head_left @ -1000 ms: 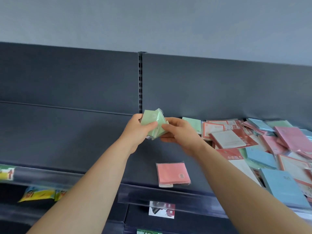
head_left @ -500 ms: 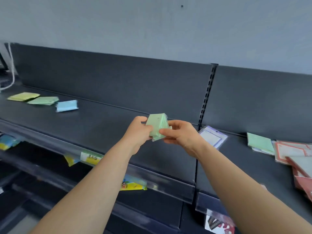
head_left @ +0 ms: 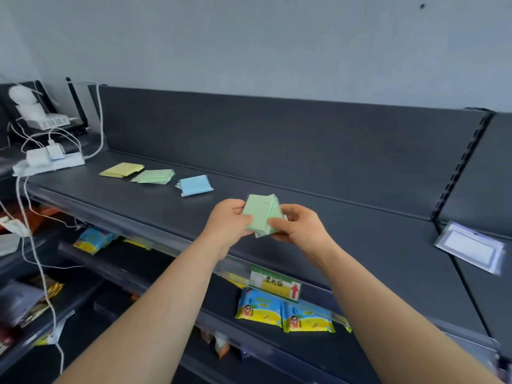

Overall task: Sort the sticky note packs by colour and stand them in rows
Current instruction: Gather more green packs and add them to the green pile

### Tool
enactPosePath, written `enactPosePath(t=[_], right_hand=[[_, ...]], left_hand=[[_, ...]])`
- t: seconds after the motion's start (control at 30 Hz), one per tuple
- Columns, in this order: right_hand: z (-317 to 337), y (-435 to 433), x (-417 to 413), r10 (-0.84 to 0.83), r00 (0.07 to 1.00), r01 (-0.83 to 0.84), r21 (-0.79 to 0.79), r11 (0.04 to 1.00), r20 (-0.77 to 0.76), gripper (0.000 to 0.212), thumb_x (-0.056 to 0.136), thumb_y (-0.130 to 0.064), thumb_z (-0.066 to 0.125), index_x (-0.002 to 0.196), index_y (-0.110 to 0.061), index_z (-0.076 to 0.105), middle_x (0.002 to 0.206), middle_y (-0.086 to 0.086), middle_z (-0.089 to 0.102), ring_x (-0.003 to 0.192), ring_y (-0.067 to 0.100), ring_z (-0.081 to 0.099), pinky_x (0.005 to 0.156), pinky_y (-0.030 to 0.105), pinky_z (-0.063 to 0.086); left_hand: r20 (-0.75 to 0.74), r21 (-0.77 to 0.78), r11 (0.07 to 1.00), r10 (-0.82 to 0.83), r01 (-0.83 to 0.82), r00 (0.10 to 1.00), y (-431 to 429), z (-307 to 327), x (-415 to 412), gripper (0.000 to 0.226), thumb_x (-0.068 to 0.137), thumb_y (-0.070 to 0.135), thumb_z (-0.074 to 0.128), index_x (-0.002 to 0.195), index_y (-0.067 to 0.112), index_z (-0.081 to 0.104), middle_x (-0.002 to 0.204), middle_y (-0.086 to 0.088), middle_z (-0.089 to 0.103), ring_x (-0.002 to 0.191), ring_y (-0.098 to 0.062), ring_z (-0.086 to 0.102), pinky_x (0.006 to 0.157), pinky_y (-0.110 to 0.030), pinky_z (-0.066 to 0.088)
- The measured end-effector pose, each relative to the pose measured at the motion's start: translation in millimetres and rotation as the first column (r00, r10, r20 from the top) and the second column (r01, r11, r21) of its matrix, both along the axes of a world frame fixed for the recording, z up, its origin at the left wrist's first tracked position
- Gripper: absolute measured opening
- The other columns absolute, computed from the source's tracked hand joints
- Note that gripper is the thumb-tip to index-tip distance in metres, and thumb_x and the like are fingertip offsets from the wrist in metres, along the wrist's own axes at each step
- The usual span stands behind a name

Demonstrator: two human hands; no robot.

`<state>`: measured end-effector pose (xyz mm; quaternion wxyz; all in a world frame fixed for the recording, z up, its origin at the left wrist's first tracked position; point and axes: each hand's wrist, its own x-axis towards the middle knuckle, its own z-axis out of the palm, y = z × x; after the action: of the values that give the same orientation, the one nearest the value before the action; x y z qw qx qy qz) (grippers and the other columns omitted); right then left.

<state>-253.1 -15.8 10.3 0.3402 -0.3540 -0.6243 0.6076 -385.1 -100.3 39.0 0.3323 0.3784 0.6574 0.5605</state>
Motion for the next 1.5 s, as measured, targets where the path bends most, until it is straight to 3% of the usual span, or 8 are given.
enactPosePath(t=[0.4,0.57,0.73,0.87,1.1,1.23,1.4,1.5], right_hand=[[4.3,53.2,-117.1,0.042,0.988,-0.071,0.194,0.978,0.151,0.033,0.079,-0.021,0.076,0.110,-0.016,0.067,0.098,0.001,0.072,0.091,0.018,0.069,0.086,0.035,0.054],[9.3,70.3,-174.1,0.095,0.976,-0.157,0.332,0.930,0.196,0.017,0.082,-0.018,0.072,0.098,-0.016,0.071,0.079,-0.009,0.067,0.064,0.003,0.056,0.064,0.016,0.045],[7.3,76.7,-230.9,0.113,0.963,-0.208,0.413,0.887,0.245,0.018,0.084,-0.021,0.069,0.101,-0.017,0.071,0.093,-0.003,0.072,0.080,0.016,0.065,0.076,0.030,0.050],[10.7,81.0,-279.6,0.122,0.952,-0.242,0.451,0.859,0.279,0.019,0.084,-0.023,0.068,0.102,-0.015,0.069,0.094,-0.004,0.071,0.079,0.011,0.061,0.074,0.026,0.049],[18.1,87.4,-367.3,0.086,0.909,-0.282,0.449,0.848,0.408,0.009,0.087,-0.023,0.065,0.088,-0.015,0.069,0.079,-0.002,0.068,0.065,0.010,0.056,0.058,0.021,0.045],[15.6,92.2,-403.2,-0.010,0.869,-0.249,0.455,0.855,0.495,0.025,0.086,-0.028,0.067,0.073,-0.010,0.056,0.073,0.001,0.054,0.062,0.014,0.045,0.056,0.026,0.040],[7.3,92.6,-422.6,-0.095,0.796,-0.244,0.461,0.853,0.598,0.031,0.083,-0.031,0.068,0.091,-0.002,0.063,0.083,0.008,0.066,0.076,0.026,0.061,0.071,0.038,0.052],[4.7,91.1,-425.5,-0.167,0.752,-0.219,0.482,0.848,0.637,0.030,0.082,-0.031,0.067,0.064,-0.015,0.049,0.059,0.001,0.051,0.056,0.021,0.046,0.056,0.032,0.042]], left_hand=[[-0.008,0.067,0.989,0.132,-0.132,0.991,36.8,4.0,-109.1,0.030,0.084,-0.010,0.058,0.080,0.020,0.065,0.089,0.001,0.072,0.091,-0.019,0.070,0.083,-0.034,0.057],[-0.059,0.069,0.972,0.231,-0.226,0.971,49.0,1.8,-159.7,0.031,0.082,-0.006,0.064,0.088,0.024,0.060,0.091,0.004,0.070,0.092,-0.019,0.069,0.087,-0.038,0.056],[-0.032,0.054,0.956,0.290,-0.288,0.956,55.5,-0.5,-213.4,0.036,0.082,-0.007,0.065,0.112,0.011,0.059,0.101,-0.002,0.069,0.096,-0.019,0.068,0.092,-0.039,0.054],[-0.075,0.035,0.952,0.306,-0.304,0.949,60.6,1.7,-264.8,0.028,0.083,-0.007,0.063,0.095,0.018,0.060,0.095,0.002,0.069,0.096,-0.020,0.067,0.094,-0.042,0.052],[-0.109,-0.013,0.957,0.287,-0.290,0.952,72.0,1.5,-356.3,0.030,0.084,-0.006,0.063,0.110,0.009,0.062,0.105,-0.003,0.069,0.093,-0.018,0.066,0.076,-0.028,0.053],[-0.158,-0.067,0.966,0.239,-0.251,0.958,81.2,-0.6,-391.3,0.029,0.085,-0.005,0.062,0.079,0.023,0.056,0.083,0.006,0.062,0.079,-0.013,0.061,0.079,-0.032,0.051],[-0.395,-0.178,0.969,0.090,-0.173,0.914,93.0,-16.1,-417.2,0.008,0.084,0.010,0.061,0.088,0.003,0.061,0.087,-0.011,0.068,0.078,-0.027,0.066,0.070,-0.040,0.052],[-0.555,-0.275,0.954,-0.055,-0.121,0.830,94.5,-17.9,-422.4,0.015,0.093,0.020,0.054,0.086,0.008,0.054,0.078,-0.003,0.055,0.060,-0.013,0.050,0.048,-0.021,0.033]])
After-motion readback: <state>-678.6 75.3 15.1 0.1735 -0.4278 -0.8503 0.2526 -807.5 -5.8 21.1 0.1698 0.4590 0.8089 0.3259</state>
